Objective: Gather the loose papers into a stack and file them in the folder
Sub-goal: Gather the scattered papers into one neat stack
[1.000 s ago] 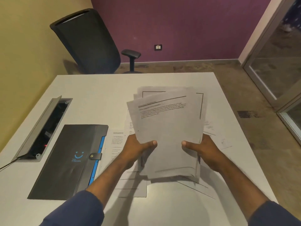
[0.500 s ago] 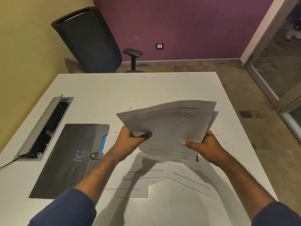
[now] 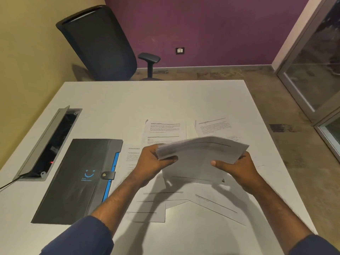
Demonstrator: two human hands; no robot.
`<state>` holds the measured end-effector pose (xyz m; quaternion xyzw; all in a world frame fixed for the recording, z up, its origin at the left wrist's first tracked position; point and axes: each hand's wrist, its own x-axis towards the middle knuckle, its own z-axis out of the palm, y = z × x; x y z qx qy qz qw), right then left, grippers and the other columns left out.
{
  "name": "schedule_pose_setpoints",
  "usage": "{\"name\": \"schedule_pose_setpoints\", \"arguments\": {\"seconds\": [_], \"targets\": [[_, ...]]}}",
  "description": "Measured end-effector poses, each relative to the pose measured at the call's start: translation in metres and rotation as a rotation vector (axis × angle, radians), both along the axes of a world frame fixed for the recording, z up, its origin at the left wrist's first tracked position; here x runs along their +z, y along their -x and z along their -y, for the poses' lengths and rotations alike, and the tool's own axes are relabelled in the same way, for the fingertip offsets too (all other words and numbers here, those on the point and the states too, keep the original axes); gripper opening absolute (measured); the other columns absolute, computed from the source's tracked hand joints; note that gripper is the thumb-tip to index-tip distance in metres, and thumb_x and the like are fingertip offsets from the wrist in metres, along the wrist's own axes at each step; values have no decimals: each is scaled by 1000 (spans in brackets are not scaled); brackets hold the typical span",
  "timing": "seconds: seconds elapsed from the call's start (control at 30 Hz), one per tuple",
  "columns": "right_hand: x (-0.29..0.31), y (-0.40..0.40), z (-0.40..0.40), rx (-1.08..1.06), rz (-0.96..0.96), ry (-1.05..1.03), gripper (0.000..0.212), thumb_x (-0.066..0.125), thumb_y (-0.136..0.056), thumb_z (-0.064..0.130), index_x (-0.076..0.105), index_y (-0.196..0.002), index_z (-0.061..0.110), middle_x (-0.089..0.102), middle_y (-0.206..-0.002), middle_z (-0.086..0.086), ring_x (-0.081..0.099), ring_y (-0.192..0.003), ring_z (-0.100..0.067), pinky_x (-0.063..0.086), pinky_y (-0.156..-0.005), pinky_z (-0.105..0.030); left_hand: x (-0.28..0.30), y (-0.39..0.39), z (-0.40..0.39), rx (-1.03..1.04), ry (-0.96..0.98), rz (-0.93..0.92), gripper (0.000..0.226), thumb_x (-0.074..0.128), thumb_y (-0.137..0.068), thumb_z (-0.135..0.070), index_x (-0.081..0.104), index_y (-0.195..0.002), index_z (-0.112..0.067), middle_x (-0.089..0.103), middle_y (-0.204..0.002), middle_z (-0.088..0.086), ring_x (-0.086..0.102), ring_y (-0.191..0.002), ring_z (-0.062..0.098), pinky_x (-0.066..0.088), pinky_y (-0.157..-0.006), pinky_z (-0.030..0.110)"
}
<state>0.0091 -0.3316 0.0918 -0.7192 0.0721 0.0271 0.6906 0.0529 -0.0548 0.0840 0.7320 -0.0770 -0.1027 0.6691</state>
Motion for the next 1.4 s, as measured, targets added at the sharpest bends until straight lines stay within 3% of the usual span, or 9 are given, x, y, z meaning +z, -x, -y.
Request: {"name": "schedule_pose_setpoints", "arguments": {"seconds": [0.13,0.27,0.37,0.53,0.63,0.73,0.87,1.0,1.4], "targets": [[-16,7,-7,-62,-4,-30,45,79,-73,-3,75,-94,37,77,-96,7,73,-91,-11,56,-70,-19,-20,11,14,42,-14,-26,37,85,-77,-15,75,-111,-23,76,-107,-11,70,-106,10,54,-85,17],[-21,11,-12,-173,14,-3,47,78,-76,3,72,-92,47,76,-91,17,71,-85,-1,56,-68,-17,-26,17,24,124,-38,-9,22,81,-80,-20,77,-98,-32,76,-100,-19,70,-97,5,52,-78,12],[-26,12,-10,-237,2,0,48,79,-76,6,69,-90,51,75,-88,21,69,-81,3,55,-60,-14,-21,20,24,124,-24,24,38,80,-82,-18,72,-99,-51,74,-101,-25,69,-96,-5,51,-78,8],[-42,19,-15,-202,-49,48,28,72,-83,2,72,-85,30,77,-85,15,70,-90,-4,52,-79,-19,-40,25,26,159,-122,-39,29,80,-83,-22,68,-92,-46,74,-94,-16,69,-88,-3,55,-76,15],[-41,13,-17,-198,-38,125,20,67,-89,9,71,-85,29,74,-89,11,70,-84,1,52,-73,-18,-52,19,22,205,-295,-52,28,74,-85,-13,68,-95,-38,72,-95,-12,69,-89,13,56,-76,20],[-36,6,-14,-194,-10,140,17,64,-91,9,70,-99,23,74,-96,6,70,-87,-3,54,-77,-23,-71,12,6,304,-536,-125,48,72,-79,-5,61,-125,-16,61,-123,3,60,-108,21,47,-90,26],[-33,0,-9,-203,-45,157,24,63,-91,8,70,-86,30,74,-87,10,70,-73,-1,52,-66,-20,-92,7,-21,431,-915,-335,76,80,-74,-35,46,-139,-12,50,-130,13,51,-120,32,46,-96,44],[-37,-2,-7,-208,-96,169,26,63,-91,7,67,-86,32,72,-89,8,69,-75,-4,51,-66,-21,-100,5,-28,400,-1024,-458,87,85,-70,-41,37,-136,-10,44,-129,13,46,-122,34,48,-94,52],[-46,-8,-10,-231,-159,131,27,62,-92,7,66,-85,33,71,-89,3,67,-79,-14,52,-70,-27,-107,8,-45,453,-751,-407,28,60,-96,-27,58,-117,-7,68,-121,12,65,-106,32,52,-79,35]]}}
